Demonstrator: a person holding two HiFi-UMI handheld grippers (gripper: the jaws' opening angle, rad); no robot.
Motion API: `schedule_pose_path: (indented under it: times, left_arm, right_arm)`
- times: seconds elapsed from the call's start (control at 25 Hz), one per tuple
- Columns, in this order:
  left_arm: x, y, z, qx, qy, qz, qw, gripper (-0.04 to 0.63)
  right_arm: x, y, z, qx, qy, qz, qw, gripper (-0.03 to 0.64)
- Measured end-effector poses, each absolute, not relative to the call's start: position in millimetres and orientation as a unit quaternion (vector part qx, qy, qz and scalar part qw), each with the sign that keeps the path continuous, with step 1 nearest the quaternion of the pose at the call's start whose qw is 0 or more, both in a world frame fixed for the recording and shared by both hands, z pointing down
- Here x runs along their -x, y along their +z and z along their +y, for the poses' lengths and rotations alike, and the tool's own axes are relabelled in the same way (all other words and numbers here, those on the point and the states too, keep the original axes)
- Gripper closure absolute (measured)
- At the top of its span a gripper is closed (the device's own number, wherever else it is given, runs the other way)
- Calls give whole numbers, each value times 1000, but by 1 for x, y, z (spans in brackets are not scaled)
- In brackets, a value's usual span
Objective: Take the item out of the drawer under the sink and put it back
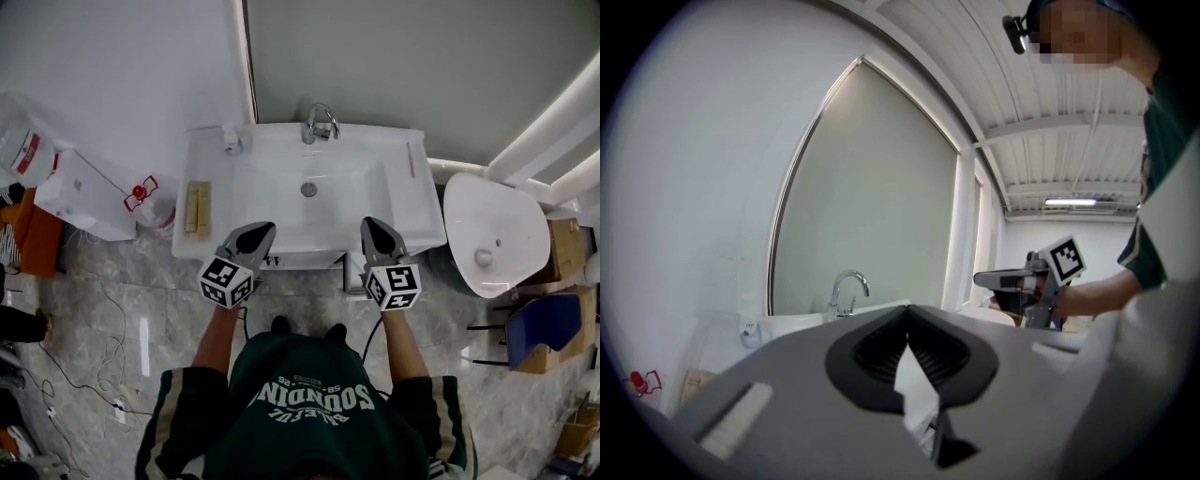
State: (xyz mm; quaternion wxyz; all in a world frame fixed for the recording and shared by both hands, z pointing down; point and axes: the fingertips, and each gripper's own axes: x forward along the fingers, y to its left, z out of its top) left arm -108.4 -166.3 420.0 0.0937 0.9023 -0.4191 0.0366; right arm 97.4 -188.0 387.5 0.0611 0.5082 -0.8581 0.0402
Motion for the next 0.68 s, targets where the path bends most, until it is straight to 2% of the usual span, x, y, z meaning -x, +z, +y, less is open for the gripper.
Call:
schedule_pose_path:
  times: [0.68]
  left_arm:
    - [104, 425, -155, -904, 35, -415, 99, 545]
  right_arm:
    - [-92, 392, -176, -497, 36, -863, 78, 615]
